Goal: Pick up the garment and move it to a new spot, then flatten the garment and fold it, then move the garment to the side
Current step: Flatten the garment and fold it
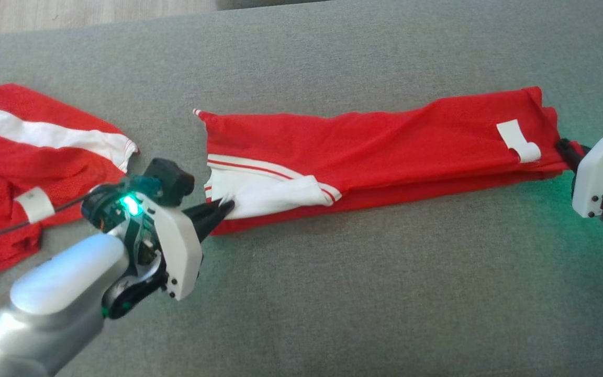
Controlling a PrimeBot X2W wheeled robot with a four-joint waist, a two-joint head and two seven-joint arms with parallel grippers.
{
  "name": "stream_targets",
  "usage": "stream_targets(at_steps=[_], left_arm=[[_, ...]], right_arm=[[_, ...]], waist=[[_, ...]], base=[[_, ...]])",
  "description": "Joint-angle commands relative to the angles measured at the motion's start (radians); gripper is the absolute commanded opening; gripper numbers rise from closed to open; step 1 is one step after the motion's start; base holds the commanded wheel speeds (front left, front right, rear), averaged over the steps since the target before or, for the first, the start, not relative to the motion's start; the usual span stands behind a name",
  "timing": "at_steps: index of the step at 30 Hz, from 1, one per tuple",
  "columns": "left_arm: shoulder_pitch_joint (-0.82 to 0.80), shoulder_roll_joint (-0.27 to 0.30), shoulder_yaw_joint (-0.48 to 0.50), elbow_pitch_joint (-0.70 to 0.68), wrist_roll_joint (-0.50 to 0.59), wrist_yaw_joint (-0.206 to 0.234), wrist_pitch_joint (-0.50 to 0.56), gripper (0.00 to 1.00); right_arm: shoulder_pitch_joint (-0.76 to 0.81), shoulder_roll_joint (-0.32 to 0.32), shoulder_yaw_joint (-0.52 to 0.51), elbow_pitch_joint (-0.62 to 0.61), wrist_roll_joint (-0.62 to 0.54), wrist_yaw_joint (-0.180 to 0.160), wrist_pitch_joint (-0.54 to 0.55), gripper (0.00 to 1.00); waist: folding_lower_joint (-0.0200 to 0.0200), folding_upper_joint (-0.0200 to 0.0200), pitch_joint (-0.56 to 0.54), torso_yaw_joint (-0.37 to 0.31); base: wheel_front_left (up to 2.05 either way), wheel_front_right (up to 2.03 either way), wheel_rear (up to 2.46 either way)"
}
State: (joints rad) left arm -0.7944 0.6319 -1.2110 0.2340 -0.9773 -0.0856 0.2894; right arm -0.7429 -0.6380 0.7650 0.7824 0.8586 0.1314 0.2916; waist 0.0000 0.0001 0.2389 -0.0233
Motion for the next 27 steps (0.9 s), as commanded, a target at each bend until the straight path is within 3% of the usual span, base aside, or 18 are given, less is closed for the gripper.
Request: stream_targets(at_steps=[1, 2, 8, 12, 19, 22, 25, 27], left_arm=[[-0.030, 0.043, 0.033, -0.021, 0.008, 0.008, -0.006, 0.59], [-0.030, 0.042, 0.029, -0.019, 0.020, 0.012, -0.012, 1.00], [-0.026, 0.026, 0.062, 0.008, 0.033, 0.057, -0.088, 1.00], [-0.035, -0.010, 0.134, 0.036, 0.053, 0.130, -0.238, 1.00], [0.030, -0.114, 0.310, 0.090, -0.013, 0.235, -0.519, 1.00], [0.083, -0.148, 0.410, 0.083, -0.009, 0.265, -0.549, 1.00], [0.161, -0.190, 0.570, 0.004, 0.108, 0.275, -0.551, 1.00], [0.198, -0.207, 0.614, -0.021, 0.159, 0.273, -0.551, 1.00]], right_arm=[[0.023, -0.038, -0.001, -0.009, 0.006, -0.001, -0.007, 1.00], [0.023, -0.034, -0.001, -0.005, 0.008, -0.001, -0.008, 1.00], [-0.003, -0.020, -0.051, -0.013, 0.059, -0.001, -0.064, 1.00], [-0.036, 0.007, -0.128, -0.026, 0.073, -0.001, -0.218, 1.00], [-0.019, 0.085, -0.210, -0.079, 0.020, -0.001, -0.493, 1.00], [0.021, 0.126, -0.245, -0.112, -0.024, -0.001, -0.537, 1.00], [0.077, 0.155, -0.302, -0.172, -0.110, -0.001, -0.552, 1.00], [0.105, 0.166, -0.333, -0.196, -0.151, -0.001, -0.552, 1.00]], waist=[[0.0000, -0.0001, -0.001, -0.003], [0.0000, -0.0001, -0.002, -0.004], [0.0000, -0.0001, -0.019, -0.011], [0.0000, -0.0001, -0.041, -0.011], [0.0000, -0.0001, -0.097, -0.003], [0.0000, -0.0001, -0.123, -0.002], [0.0000, -0.0001, -0.135, 0.005], [0.0000, -0.0001, -0.140, 0.008]], base=[[0.00, 0.00, 0.00], [0.00, 0.00, 0.00], [0.00, 0.00, 0.00], [0.00, 0.00, 0.00], [0.00, 0.00, 0.00], [0.00, 0.00, 0.00], [0.00, 0.00, 0.00], [0.00, 0.00, 0.00]])
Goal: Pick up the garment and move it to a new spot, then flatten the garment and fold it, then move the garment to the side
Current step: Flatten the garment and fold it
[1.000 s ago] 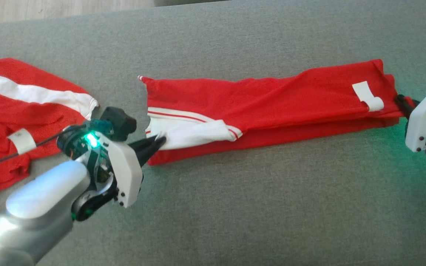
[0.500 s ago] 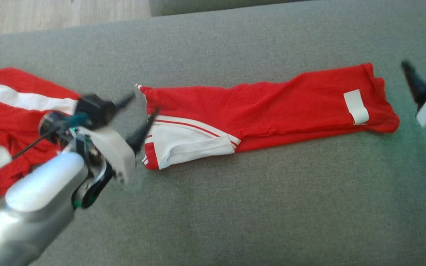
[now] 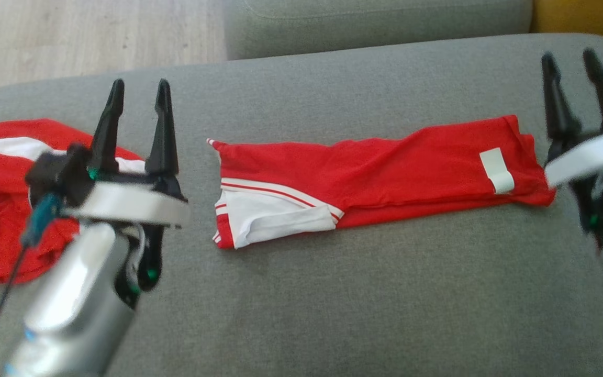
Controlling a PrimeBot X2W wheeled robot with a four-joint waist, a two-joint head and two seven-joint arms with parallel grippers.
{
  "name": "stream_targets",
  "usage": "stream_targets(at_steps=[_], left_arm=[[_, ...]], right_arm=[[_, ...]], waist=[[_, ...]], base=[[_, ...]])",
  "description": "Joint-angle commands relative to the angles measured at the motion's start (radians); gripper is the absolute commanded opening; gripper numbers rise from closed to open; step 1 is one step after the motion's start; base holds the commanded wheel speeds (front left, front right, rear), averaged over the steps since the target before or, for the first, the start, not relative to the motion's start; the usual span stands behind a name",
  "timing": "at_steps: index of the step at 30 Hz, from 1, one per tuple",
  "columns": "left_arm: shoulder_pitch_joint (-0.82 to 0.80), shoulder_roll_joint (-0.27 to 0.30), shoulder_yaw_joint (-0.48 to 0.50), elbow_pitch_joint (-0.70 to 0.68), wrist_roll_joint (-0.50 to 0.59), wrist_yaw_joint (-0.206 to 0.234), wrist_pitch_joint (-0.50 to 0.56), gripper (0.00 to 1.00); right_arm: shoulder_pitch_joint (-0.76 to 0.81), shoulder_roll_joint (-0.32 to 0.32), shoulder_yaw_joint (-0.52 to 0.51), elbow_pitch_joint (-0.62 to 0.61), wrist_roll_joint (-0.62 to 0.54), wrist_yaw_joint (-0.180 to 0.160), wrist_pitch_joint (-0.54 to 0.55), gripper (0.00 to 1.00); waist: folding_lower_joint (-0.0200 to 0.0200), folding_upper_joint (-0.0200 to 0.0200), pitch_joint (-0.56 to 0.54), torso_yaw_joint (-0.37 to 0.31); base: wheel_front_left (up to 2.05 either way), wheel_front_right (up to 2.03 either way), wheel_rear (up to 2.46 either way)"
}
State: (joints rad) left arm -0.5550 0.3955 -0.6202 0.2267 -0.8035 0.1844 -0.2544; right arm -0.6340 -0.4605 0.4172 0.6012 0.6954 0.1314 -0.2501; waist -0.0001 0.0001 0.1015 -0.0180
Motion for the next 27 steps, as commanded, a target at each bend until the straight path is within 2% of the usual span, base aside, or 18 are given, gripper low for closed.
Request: stream_targets(at_steps=[1, 4, 9, 12, 16, 20, 27], left_arm=[[-0.001, 0.010, 0.064, -0.036, 0.028, -0.004, -0.007, 1.00], [0.115, -0.052, 0.178, -0.079, 0.130, -0.045, -0.007, 1.00], [0.266, -0.152, 0.309, -0.089, 0.270, -0.125, -0.007, 1.00], [0.321, -0.208, 0.361, -0.078, 0.333, -0.176, -0.007, 1.00], [0.351, -0.276, 0.424, -0.054, 0.404, -0.246, -0.007, 1.00], [0.334, -0.299, 0.444, -0.030, 0.441, -0.278, -0.007, 1.00], [0.277, -0.324, 0.441, -0.003, 0.471, -0.306, -0.007, 1.00]], right_arm=[[0.030, 0.001, -0.013, -0.038, -0.031, -0.001, -0.011, 1.00], [0.140, 0.062, -0.112, -0.094, -0.131, -0.001, -0.011, 1.00], [0.285, 0.170, -0.219, -0.164, -0.282, -0.001, -0.011, 1.00], [0.336, 0.224, -0.256, -0.190, -0.334, -0.001, -0.011, 1.00], [0.358, 0.256, -0.278, -0.192, -0.385, -0.001, -0.010, 1.00], [0.325, 0.266, -0.354, -0.151, -0.409, -0.001, 0.032, 1.00], [0.204, 0.304, -0.598, 0.014, -0.515, -0.001, 0.140, 1.00]], waist=[[0.0001, -0.0001, -0.006, 0.007], [0.0001, -0.0001, -0.018, 0.018], [0.0001, -0.0001, -0.030, 0.023], [0.0001, -0.0001, -0.033, 0.023], [0.0001, -0.0001, -0.018, 0.025], [0.0001, -0.0001, 0.016, 0.028], [0.0001, -0.0001, 0.102, 0.052]], base=[[0.00, 0.00, 0.00], [0.00, 0.00, 0.00], [0.00, 0.00, 0.00], [0.00, 0.00, 0.00], [0.00, 0.00, 0.00], [0.00, 0.00, 0.00], [0.00, 0.00, 0.00]])
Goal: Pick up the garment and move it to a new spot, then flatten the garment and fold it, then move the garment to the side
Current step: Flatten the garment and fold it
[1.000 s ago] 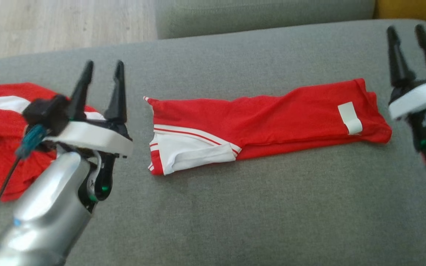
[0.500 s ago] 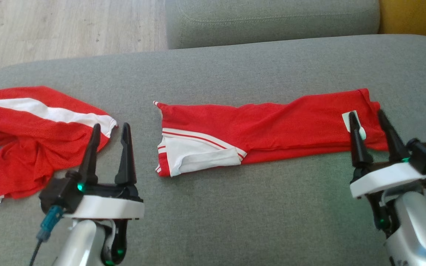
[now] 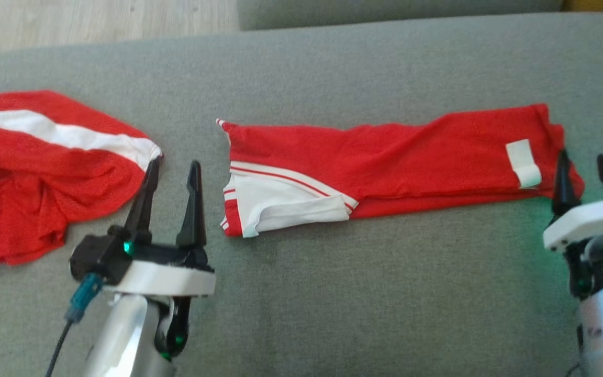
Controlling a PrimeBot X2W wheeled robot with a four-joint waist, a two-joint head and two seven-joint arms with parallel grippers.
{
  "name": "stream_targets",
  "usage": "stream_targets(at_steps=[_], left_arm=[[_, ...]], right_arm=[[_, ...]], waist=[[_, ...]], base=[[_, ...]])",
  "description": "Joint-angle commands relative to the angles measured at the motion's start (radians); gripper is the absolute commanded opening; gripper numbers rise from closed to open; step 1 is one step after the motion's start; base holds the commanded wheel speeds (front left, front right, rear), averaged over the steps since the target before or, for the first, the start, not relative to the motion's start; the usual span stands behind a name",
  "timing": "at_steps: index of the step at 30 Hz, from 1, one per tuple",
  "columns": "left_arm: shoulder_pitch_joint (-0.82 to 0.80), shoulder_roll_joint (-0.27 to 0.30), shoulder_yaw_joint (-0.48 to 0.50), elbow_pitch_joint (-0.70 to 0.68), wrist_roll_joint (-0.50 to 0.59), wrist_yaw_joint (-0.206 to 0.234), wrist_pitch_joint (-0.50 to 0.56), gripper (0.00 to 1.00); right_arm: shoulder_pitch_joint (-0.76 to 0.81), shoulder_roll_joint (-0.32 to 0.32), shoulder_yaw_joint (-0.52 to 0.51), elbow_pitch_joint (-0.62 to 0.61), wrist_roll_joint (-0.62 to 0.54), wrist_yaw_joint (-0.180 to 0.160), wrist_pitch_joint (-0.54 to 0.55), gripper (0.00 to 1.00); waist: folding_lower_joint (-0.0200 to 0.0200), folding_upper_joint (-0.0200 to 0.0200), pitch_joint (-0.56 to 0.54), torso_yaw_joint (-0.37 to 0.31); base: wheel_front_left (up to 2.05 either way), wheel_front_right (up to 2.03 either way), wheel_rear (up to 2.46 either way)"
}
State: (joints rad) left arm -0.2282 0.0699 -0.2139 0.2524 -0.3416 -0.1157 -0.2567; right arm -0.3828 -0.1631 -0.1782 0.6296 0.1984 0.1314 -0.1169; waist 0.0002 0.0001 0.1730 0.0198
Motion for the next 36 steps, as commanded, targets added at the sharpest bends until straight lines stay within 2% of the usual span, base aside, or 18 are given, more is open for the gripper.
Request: stream_targets(at_steps=[1, 3, 7, 17, 18, 19, 20, 25, 29, 36], left_arm=[[-0.057, 0.000, 0.033, -0.026, 0.010, -0.007, -0.005, 1.00], [-0.070, -0.004, 0.031, -0.019, 0.011, -0.010, -0.005, 1.00], [-0.099, -0.008, 0.029, -0.011, 0.012, -0.013, -0.005, 1.00], [-0.135, -0.013, 0.027, -0.003, 0.007, -0.015, -0.005, 1.00], [-0.137, -0.013, 0.028, -0.003, 0.006, -0.015, -0.005, 1.00], [-0.140, -0.013, 0.029, -0.003, 0.006, -0.015, -0.005, 1.00], [-0.143, -0.014, 0.030, -0.003, 0.006, -0.015, -0.005, 1.00], [-0.151, -0.014, 0.030, -0.004, 0.009, -0.015, -0.005, 1.00], [-0.146, -0.013, 0.031, -0.002, 0.010, -0.015, -0.005, 1.00], [-0.134, -0.010, 0.034, -0.005, 0.002, -0.015, -0.005, 1.00]], right_arm=[[-0.065, 0.013, -0.034, 0.007, -0.034, -0.001, 0.021, 1.00], [-0.102, 0.027, -0.112, 0.043, -0.057, -0.001, 0.045, 1.00], [-0.155, 0.042, -0.189, 0.090, -0.121, -0.001, 0.094, 1.00], [-0.198, 0.056, -0.196, 0.139, -0.147, -0.001, 0.179, 1.00], [-0.200, 0.056, -0.192, 0.139, -0.144, -0.001, 0.184, 0.54], [-0.201, 0.055, -0.188, 0.139, -0.141, -0.001, 0.188, 0.18], [-0.201, 0.053, -0.181, 0.138, -0.139, -0.001, 0.192, 0.00], [-0.198, 0.025, -0.156, 0.125, -0.118, -0.001, 0.191, 0.00], [-0.190, -0.023, -0.153, 0.113, -0.109, -0.001, 0.179, 0.00], [-0.188, -0.132, -0.228, 0.123, -0.138, -0.001, 0.134, 0.00]], waist=[[-0.0002, -0.0001, 0.041, 0.018], [-0.0002, -0.0001, 0.066, 0.025], [-0.0002, -0.0001, 0.110, 0.041], [-0.0002, -0.0001, 0.153, 0.051], [-0.0002, -0.0001, 0.155, 0.050], [-0.0002, -0.0001, 0.157, 0.049], [-0.0002, -0.0001, 0.158, 0.047], [-0.0002, -0.0001, 0.155, 0.038], [-0.0002, -0.0001, 0.140, 0.027], [-0.0002, -0.0001, 0.102, 0.012]], base=[[0.00, 0.00, 0.00], [0.00, 0.00, 0.00], [0.00, 0.00, 0.00], [0.00, 0.00, 0.00], [0.00, 0.00, 0.00], [0.00, 0.00, 0.00], [0.00, 0.00, 0.00], [0.00, 0.00, 0.00], [0.00, 0.00, 0.00], [0.00, 0.00, 0.00]])
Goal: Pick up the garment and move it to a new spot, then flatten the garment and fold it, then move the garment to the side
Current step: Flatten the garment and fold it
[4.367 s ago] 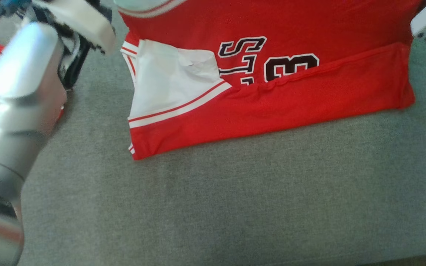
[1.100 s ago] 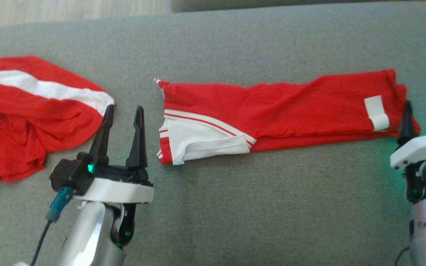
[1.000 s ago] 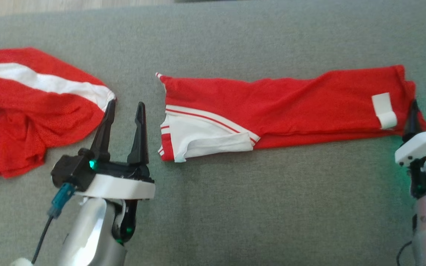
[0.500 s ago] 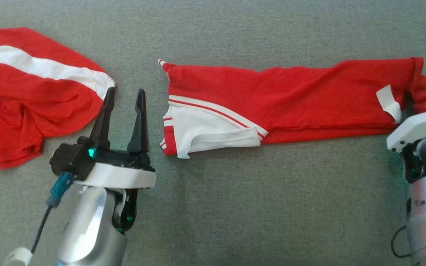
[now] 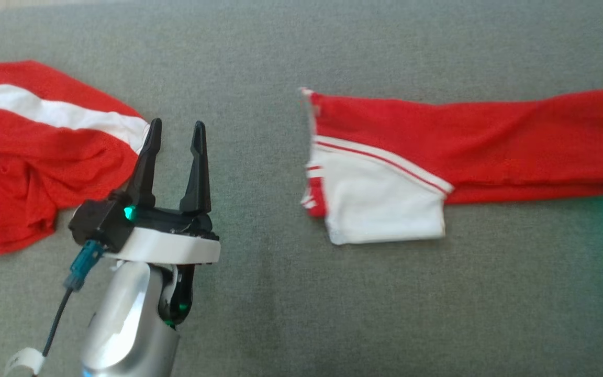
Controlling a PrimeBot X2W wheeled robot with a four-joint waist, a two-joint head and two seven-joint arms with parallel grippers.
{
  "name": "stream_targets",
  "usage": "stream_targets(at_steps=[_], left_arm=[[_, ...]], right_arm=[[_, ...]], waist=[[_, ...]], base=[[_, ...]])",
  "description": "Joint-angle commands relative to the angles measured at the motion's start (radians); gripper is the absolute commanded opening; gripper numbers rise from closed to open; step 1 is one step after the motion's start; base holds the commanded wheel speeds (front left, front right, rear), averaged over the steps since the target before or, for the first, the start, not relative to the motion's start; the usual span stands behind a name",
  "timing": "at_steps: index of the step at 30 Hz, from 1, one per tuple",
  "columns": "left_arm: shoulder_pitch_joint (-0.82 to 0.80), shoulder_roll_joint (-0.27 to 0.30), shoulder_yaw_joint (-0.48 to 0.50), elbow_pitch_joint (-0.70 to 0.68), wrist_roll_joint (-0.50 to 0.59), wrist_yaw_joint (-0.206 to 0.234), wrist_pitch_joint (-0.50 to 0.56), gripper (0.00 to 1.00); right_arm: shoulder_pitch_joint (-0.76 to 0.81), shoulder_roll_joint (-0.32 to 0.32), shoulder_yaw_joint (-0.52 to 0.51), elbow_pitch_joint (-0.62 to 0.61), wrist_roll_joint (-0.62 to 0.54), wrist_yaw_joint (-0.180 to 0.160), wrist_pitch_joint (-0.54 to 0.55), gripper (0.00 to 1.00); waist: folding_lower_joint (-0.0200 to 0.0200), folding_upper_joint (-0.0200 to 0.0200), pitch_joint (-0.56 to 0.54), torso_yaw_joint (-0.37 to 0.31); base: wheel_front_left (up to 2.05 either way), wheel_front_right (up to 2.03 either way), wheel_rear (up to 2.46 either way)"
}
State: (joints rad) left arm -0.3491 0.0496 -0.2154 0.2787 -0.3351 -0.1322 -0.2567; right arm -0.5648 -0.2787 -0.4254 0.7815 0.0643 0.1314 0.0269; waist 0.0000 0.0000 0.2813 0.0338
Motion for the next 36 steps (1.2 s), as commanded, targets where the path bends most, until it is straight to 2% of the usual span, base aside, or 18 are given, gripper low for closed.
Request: stream_targets(at_steps=[1, 4, 9, 19, 24, 28, 36], left_arm=[[-0.011, 0.010, 0.035, -0.031, -0.007, 0.002, -0.005, 1.00], [0.000, 0.009, 0.035, -0.027, -0.010, 0.002, -0.005, 1.00], [0.019, 0.012, 0.040, -0.024, -0.011, 0.002, -0.005, 1.00], [0.069, 0.013, 0.061, -0.019, -0.018, 0.002, -0.005, 1.00], [0.088, 0.012, 0.065, -0.019, -0.022, 0.002, -0.005, 1.00], [0.092, 0.011, 0.063, -0.023, -0.022, 0.002, -0.005, 1.00], [0.098, 0.009, 0.042, -0.018, -0.026, 0.002, -0.005, 1.00]], right_arm=[[-0.007, -0.020, 0.009, -0.024, -0.010, -0.001, -0.017, 0.00], [-0.014, -0.009, 0.002, -0.014, -0.016, -0.001, -0.042, 0.00], [-0.024, 0.027, 0.048, -0.015, -0.012, -0.001, -0.082, 0.00], [-0.024, 0.137, 0.254, -0.117, 0.030, -0.001, -0.080, 0.00], [-0.024, 0.202, 0.357, -0.169, 0.059, -0.001, -0.051, 0.00], [-0.027, 0.224, 0.406, -0.175, 0.081, -0.001, -0.044, 0.00], [-0.001, 0.228, 0.641, -0.117, 0.297, -0.001, -0.095, 0.00]], waist=[[0.0000, 0.0000, -0.013, -0.002], [0.0000, 0.0000, -0.034, -0.004], [0.0000, 0.0000, -0.073, -0.005], [0.0000, 0.0000, -0.161, 0.016], [0.0000, 0.0000, -0.178, 0.040], [0.0000, 0.0000, -0.178, 0.061], [0.0000, 0.0000, -0.175, 0.122]], base=[[0.00, 0.00, 0.00], [0.00, 0.00, 0.00], [0.00, 0.00, 0.00], [0.00, 0.00, 0.00], [0.00, 0.00, 0.00], [0.00, 0.00, 0.00], [0.00, 0.00, 0.00]])
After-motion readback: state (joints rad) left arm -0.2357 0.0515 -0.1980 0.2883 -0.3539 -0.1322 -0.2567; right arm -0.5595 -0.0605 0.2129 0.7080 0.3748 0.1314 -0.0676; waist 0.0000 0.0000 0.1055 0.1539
